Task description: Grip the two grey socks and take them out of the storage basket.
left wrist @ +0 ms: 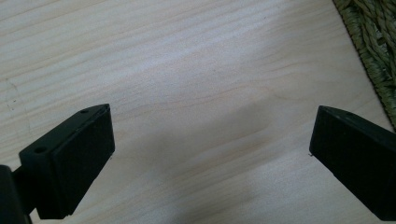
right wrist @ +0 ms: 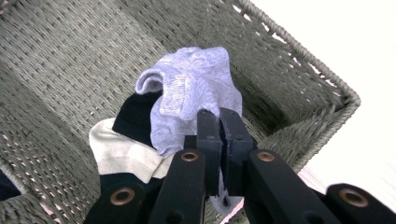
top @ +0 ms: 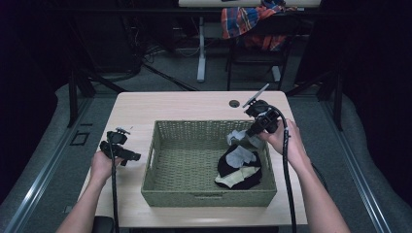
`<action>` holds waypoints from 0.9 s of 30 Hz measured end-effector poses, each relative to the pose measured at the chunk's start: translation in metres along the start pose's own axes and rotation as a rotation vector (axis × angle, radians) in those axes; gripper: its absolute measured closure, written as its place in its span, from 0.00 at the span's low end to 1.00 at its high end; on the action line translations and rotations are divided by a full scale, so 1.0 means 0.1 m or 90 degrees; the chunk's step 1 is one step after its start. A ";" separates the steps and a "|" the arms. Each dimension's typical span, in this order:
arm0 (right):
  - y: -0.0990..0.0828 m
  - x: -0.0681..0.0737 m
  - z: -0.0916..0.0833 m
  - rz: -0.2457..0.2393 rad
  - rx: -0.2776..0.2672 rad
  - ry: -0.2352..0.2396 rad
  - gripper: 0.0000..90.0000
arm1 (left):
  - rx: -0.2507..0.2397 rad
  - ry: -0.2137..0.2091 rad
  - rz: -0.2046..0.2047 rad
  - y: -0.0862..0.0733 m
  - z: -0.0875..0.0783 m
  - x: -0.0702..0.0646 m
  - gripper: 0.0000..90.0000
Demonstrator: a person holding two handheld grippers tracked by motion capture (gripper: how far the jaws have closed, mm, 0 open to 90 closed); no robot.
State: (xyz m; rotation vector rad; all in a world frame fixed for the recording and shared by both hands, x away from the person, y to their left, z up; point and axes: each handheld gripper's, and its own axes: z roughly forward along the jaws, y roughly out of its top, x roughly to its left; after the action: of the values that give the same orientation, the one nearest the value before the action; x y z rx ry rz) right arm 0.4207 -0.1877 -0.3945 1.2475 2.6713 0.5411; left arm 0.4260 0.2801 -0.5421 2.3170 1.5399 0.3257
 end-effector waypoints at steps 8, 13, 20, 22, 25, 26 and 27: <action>-0.01 0.00 -0.15 -0.003 -0.018 0.002 0.98 | -0.001 0.001 0.001 0.00 0.01 -0.01 0.00; -0.02 -0.03 -0.24 0.005 -0.030 0.006 0.98 | 0.004 -0.002 0.003 0.00 0.01 0.00 0.00; -0.05 -0.07 -0.34 0.016 -0.045 0.007 0.98 | 0.004 -0.001 0.003 0.00 0.01 -0.01 0.00; -0.06 -0.08 -0.37 0.018 -0.051 0.005 0.98 | 0.003 -0.002 0.001 0.00 0.01 -0.01 0.00; -0.08 -0.10 -0.42 0.023 -0.060 0.003 0.98 | 0.004 -0.002 0.003 0.00 0.01 -0.01 0.00; -0.09 -0.11 -0.44 0.020 -0.058 0.003 0.98 | 0.004 -0.001 0.003 0.00 0.01 -0.01 0.00; -0.09 -0.12 -0.46 0.026 -0.062 0.002 0.98 | 0.004 -0.001 0.003 0.00 0.01 -0.01 0.00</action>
State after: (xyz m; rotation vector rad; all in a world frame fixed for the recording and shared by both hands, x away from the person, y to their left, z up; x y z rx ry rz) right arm 0.4090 -0.2142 -0.3561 1.2770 2.5935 0.6714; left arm 0.4262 0.2792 -0.5430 2.3249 1.5370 0.3198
